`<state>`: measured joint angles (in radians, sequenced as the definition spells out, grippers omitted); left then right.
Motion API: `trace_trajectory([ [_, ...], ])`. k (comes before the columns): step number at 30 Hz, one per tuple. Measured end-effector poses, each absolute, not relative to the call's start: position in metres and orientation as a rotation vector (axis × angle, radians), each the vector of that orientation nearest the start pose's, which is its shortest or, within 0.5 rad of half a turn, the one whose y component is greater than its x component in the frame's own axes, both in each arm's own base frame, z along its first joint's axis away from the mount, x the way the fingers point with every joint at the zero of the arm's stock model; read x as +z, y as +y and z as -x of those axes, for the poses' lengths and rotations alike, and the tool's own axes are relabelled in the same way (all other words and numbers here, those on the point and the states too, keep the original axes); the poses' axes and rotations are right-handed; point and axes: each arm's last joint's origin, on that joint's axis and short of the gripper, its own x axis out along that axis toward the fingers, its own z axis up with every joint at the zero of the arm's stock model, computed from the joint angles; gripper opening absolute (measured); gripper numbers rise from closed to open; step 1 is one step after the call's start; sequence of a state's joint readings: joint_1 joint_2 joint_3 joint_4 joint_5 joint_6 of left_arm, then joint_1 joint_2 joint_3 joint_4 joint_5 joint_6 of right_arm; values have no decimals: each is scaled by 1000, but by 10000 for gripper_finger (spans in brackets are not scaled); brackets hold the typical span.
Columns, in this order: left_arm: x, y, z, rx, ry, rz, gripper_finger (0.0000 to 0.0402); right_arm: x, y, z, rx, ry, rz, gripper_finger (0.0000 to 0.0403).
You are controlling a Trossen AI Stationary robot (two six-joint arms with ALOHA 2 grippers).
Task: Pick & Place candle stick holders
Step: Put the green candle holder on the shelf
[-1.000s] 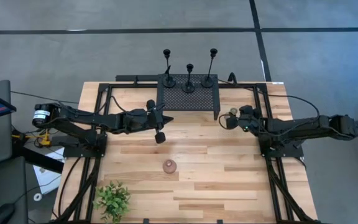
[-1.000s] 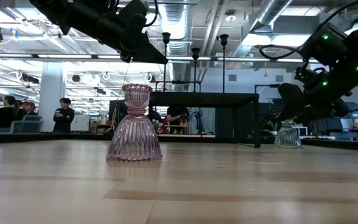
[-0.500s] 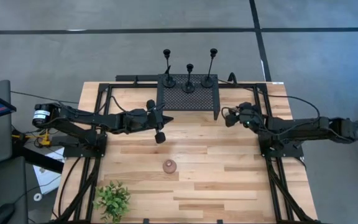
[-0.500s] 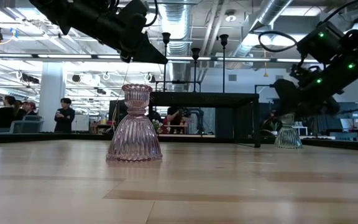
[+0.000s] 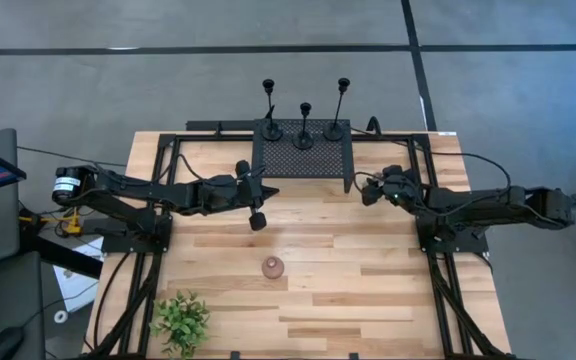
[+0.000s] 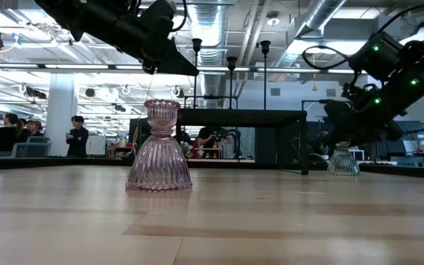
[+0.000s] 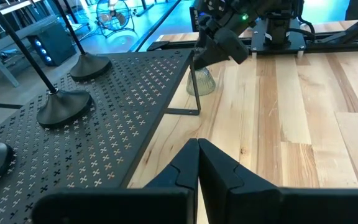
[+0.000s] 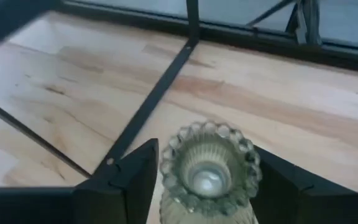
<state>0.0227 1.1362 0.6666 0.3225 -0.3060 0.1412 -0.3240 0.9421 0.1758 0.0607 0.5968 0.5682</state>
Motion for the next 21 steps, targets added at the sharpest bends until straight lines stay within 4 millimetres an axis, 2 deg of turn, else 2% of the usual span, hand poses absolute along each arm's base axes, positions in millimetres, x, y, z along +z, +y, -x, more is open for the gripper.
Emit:
trace_trajectory([
  [9, 272, 14, -249, 317, 169, -160, 8, 129, -62, -141, -977, 472, -488, 252],
  [21, 270, 13, -248, 313, 173, -135, 8, 122, -65, -138, -1021, 530, -475, 255],
])
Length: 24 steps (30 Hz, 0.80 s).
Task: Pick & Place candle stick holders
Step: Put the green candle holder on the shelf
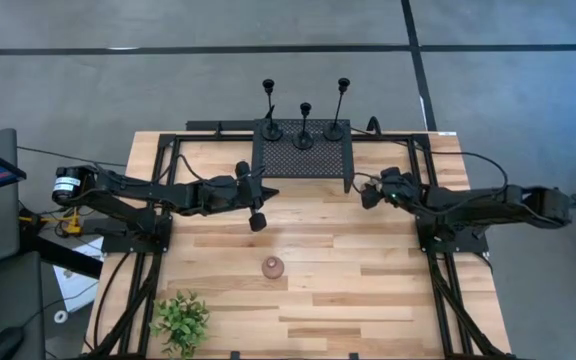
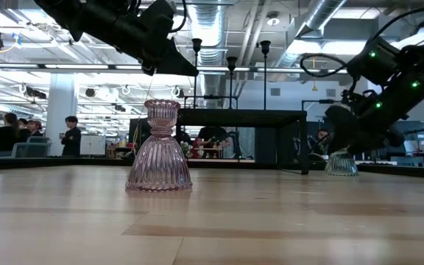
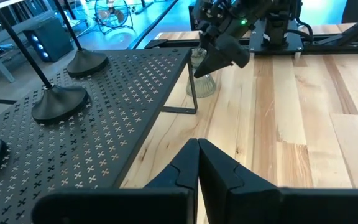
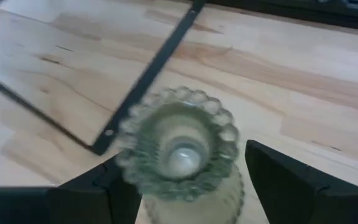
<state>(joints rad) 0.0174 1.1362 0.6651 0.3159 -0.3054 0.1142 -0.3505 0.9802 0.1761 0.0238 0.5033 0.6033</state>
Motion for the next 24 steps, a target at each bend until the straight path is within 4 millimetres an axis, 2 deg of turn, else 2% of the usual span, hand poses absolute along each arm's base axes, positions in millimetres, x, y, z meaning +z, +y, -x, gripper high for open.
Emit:
trace_trajectory([
  [11, 270, 13, -248, 313, 174, -136, 8, 116, -77, -147, -1050, 491, -465, 248],
  [14, 270, 13, -248, 313, 176, -136, 8, 115, -77, -148, -1050, 497, -462, 223],
  [20, 255, 13, -245, 314, 213, -114, 8, 117, -78, -149, -1059, 477, -454, 138],
  [24, 249, 13, -243, 316, 229, -93, 8, 117, -78, -150, -1055, 469, -456, 129],
])
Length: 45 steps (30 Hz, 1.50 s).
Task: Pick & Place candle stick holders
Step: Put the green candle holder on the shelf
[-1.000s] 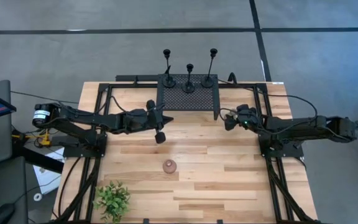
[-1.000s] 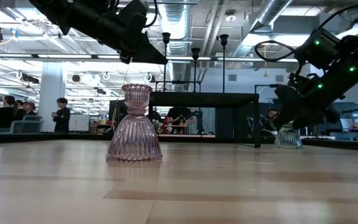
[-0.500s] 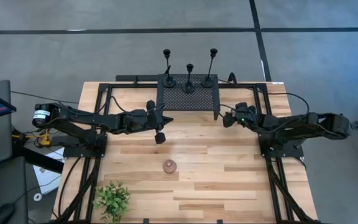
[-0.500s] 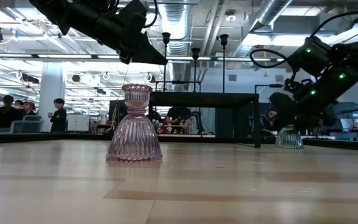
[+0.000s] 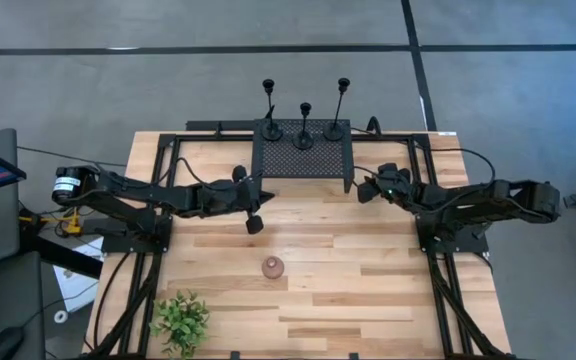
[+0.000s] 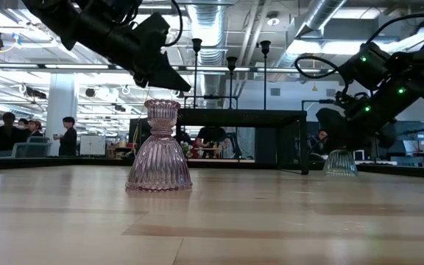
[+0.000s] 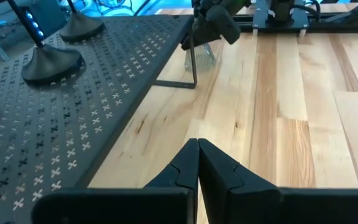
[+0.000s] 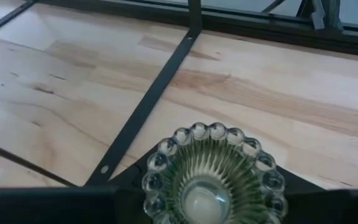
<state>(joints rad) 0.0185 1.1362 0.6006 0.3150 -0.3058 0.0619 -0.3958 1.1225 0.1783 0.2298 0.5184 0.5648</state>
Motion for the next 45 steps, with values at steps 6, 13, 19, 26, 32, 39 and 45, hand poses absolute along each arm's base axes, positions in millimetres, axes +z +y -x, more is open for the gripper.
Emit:
trace_trajectory([
  [6, 249, 13, -243, 316, 224, -92, 8, 117, -78, -149, -1053, 473, -457, 130],
  [13, 249, 13, -243, 316, 223, -92, 8, 123, -79, -155, -1020, 518, -453, 129],
  [19, 249, 13, -243, 316, 223, -92, 8, 143, -81, -157, -1048, 606, -415, 133],
  [26, 249, 13, -243, 316, 222, -92, 8, 174, -81, -155, -1069, 575, -363, 129],
  [32, 249, 13, -243, 316, 220, -92, 8, 209, -80, -148, -1096, 547, -302, 132],
  [39, 250, 13, -243, 317, 215, -91, 8, 260, -80, -150, -1042, 423, -258, 129],
  [45, 250, 13, -243, 317, 208, -90, 8, 294, -80, -159, -942, 344, -258, 132],
])
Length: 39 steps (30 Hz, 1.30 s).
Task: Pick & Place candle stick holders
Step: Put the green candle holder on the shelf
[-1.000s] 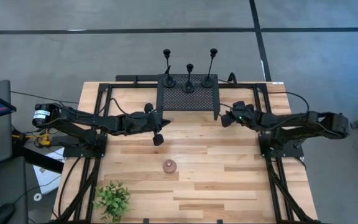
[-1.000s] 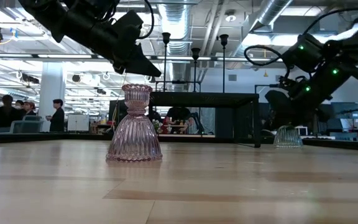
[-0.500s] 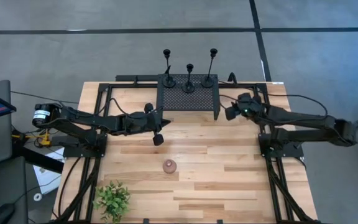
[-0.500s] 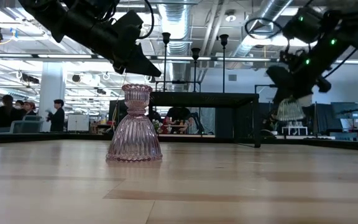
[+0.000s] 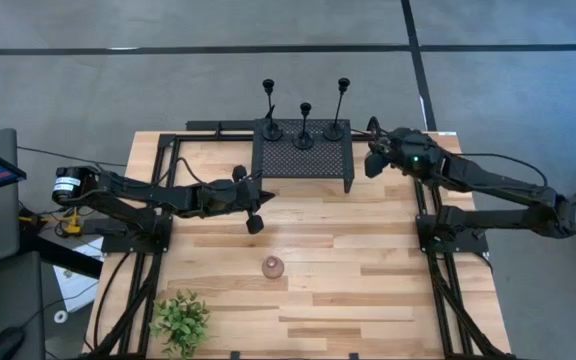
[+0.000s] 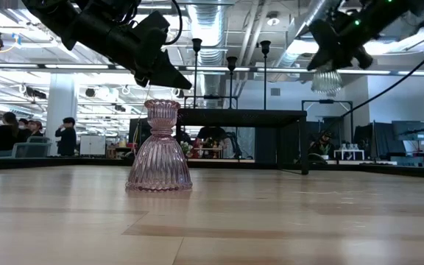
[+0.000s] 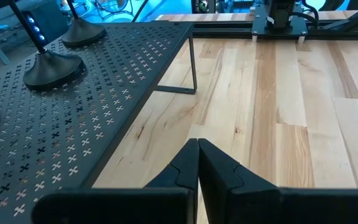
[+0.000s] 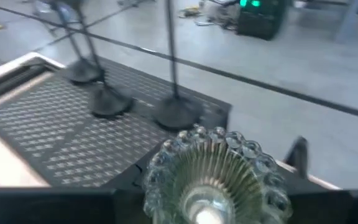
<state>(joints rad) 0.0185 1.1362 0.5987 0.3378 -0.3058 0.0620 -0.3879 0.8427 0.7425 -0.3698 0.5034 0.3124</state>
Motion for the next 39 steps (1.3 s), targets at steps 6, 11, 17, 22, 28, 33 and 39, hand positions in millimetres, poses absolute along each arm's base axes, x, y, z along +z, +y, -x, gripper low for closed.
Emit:
trace_trajectory([
  [6, 250, 13, -243, 317, 207, -90, 8, 303, -78, -183, -843, 305, -220, 127],
  [11, 250, 13, -243, 317, 208, -90, 8, 299, -81, -208, -816, 312, -210, 142],
  [17, 250, 13, -243, 317, 208, -90, 8, 286, -87, -233, -803, 314, -185, 126],
  [22, 250, 13, -243, 317, 208, -90, 8, 279, -92, -246, -781, 298, -187, 129],
  [28, 250, 13, -243, 317, 208, -90, 8, 270, -95, -256, -783, 307, -187, 141],
  [33, 250, 13, -243, 317, 208, -90, 8, 264, -100, -260, -794, 313, -189, 127],
  [39, 250, 13, -243, 317, 208, -90, 8, 264, -108, -260, -802, 291, -202, 144],
])
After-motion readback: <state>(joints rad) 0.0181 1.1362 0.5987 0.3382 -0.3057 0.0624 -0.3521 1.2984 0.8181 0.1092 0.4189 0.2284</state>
